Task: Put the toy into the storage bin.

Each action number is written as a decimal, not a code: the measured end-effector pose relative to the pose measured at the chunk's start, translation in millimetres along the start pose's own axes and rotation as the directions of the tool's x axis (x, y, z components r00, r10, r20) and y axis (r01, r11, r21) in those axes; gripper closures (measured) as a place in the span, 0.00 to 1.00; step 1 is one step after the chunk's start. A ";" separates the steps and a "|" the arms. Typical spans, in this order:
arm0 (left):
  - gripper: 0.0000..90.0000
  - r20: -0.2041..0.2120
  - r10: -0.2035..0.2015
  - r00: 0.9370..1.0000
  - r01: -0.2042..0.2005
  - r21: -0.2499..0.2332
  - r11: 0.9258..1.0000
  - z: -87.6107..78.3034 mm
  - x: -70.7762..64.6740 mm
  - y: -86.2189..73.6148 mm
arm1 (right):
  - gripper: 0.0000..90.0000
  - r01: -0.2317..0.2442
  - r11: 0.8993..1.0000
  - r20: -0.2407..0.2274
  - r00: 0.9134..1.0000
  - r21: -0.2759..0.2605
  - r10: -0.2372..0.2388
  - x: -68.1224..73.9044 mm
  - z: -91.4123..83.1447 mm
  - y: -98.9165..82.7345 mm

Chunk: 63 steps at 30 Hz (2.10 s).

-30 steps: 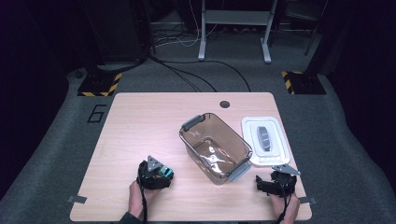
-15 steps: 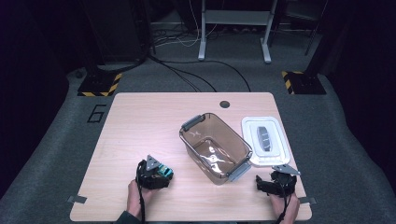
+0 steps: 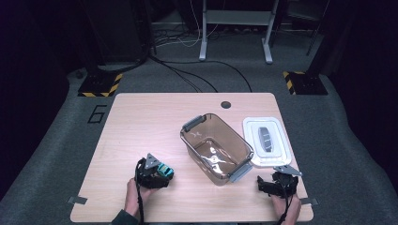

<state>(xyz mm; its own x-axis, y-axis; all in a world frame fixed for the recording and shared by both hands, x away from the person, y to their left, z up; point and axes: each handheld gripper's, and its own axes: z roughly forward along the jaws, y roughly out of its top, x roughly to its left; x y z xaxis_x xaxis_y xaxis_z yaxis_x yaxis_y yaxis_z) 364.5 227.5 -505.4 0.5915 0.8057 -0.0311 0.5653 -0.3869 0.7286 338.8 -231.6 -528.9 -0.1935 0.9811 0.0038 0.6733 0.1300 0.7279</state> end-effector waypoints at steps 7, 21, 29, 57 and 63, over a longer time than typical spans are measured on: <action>0.27 0.011 0.018 1.000 -0.018 -0.005 1.000 -10.8 0.6 14.1 | 0.05 -0.001 1.000 -0.001 1.000 0.000 0.001 -0.3 0.2 0.0; 0.27 0.002 0.052 0.999 -0.052 -0.015 0.999 -31.9 14.9 41.1 | 0.03 0.002 1.000 -0.008 1.000 0.003 -0.002 -0.6 1.3 0.8; 0.27 0.007 0.063 0.998 -0.063 -0.032 0.998 -41.4 17.5 53.9 | 0.03 0.002 1.000 -0.006 1.000 0.006 -0.002 -0.5 1.8 1.4; 0.27 -0.002 0.119 0.993 -0.118 -0.084 0.989 -63.3 19.5 113.0 | 0.03 0.000 1.000 -0.005 1.000 0.006 0.000 -0.6 2.0 1.7; 0.27 0.002 0.128 0.992 -0.128 -0.084 0.988 -62.6 20.7 126.6 | 0.03 0.000 1.000 -0.005 1.000 0.005 0.000 -0.6 2.0 1.6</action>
<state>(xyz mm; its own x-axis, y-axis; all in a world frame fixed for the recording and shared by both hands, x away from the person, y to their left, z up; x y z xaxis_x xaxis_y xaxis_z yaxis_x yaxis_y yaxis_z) 412.2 223.3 -371.0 0.6605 0.7484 0.0610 0.4350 -0.4476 0.7813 341.4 -231.7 -529.1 -0.1967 0.9804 0.0071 0.6771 0.1306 0.7242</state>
